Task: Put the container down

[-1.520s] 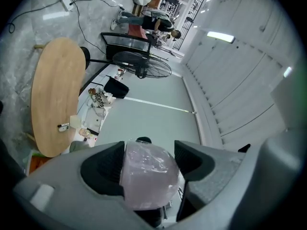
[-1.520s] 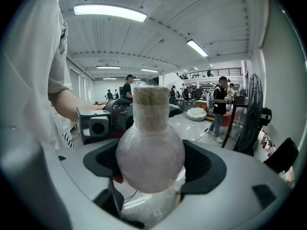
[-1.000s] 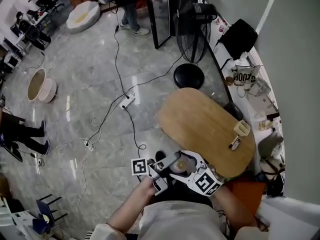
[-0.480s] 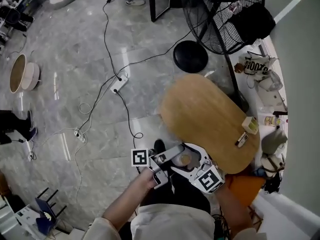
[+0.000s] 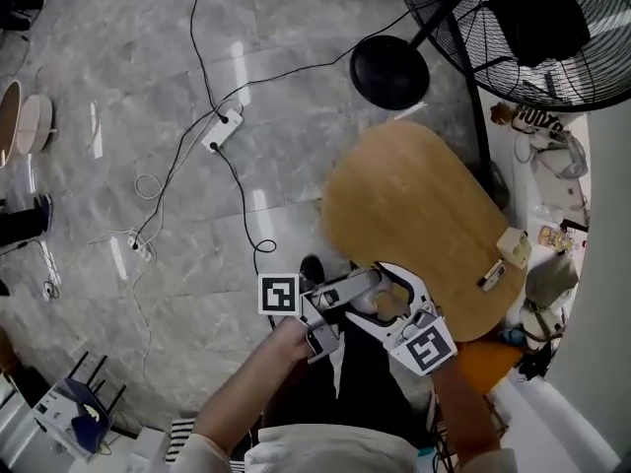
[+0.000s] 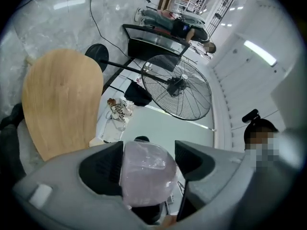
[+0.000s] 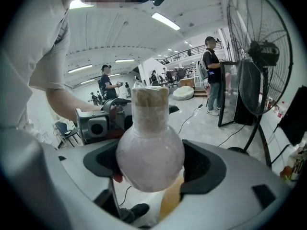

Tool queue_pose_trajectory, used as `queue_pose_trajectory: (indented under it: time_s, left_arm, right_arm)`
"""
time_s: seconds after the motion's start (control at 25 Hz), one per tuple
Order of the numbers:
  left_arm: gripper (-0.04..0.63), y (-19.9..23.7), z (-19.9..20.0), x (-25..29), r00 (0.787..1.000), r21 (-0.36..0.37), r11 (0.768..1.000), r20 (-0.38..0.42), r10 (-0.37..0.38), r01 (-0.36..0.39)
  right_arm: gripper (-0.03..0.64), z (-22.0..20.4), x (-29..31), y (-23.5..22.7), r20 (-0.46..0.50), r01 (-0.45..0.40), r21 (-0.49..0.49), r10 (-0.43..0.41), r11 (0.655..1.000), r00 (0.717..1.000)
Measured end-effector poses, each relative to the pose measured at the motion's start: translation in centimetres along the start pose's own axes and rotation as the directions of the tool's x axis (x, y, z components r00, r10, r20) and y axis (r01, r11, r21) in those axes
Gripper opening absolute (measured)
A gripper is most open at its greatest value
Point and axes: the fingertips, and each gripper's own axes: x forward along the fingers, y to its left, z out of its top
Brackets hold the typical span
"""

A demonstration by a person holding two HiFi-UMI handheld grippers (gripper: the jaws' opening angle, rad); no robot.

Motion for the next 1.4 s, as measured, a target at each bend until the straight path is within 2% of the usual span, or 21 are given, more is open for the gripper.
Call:
queue_pose_trajectory:
  time_s: [0.16,0.44,0.8,1.0,1.16,1.28,1.4]
  left_arm:
    - [0.325,4.4,3.5,0.3,0.999,0.020,0.999,0.029,0.026,-0.026]
    - [0.325,11.8,9.6,0.9,0.990,-0.019,0.999,0.139,0.031,-0.028]
    - [0.325,20.7,13.3,-0.1,0.974,-0.051,0.996,0.211,0.083,-0.073]
    - [0.325,24.5,15.1,-1.8,0.964,-0.023,0.988,0.218,0.155,-0.153]
    - [0.325,27.1,15.7,-2.8,0.954,0.019,0.971,0.197,0.228,-0.236]
    - [0.325,28.3,15.4,-3.3,0.956,0.059,0.965,0.164,0.243,-0.255]
    - [0.325,29.1,14.9,-3.6,0.960,0.062,0.967,0.146,0.238,-0.249]
  right_arm:
    - [0.387,-3.3,3.0,-3.0,-0.022,-0.017,0.009,0.017,1.000,1.000]
    - [0.387,-9.3,8.1,-8.3,-0.046,-0.056,-0.010,0.056,0.998,0.997]
    - [0.387,-16.7,12.0,-13.3,-0.067,-0.048,0.053,0.051,0.997,0.996]
    - [0.387,-19.9,14.5,-14.7,-0.108,-0.053,0.031,0.056,0.998,0.993]
    - [0.387,-22.4,16.0,-15.8,-0.135,-0.031,0.048,0.037,0.998,0.990]
    - [0.387,-23.9,16.9,-16.6,-0.155,-0.010,0.054,0.019,0.998,0.988]
    - [0.387,-25.2,17.8,-17.2,-0.180,0.007,0.042,0.001,0.999,0.984]
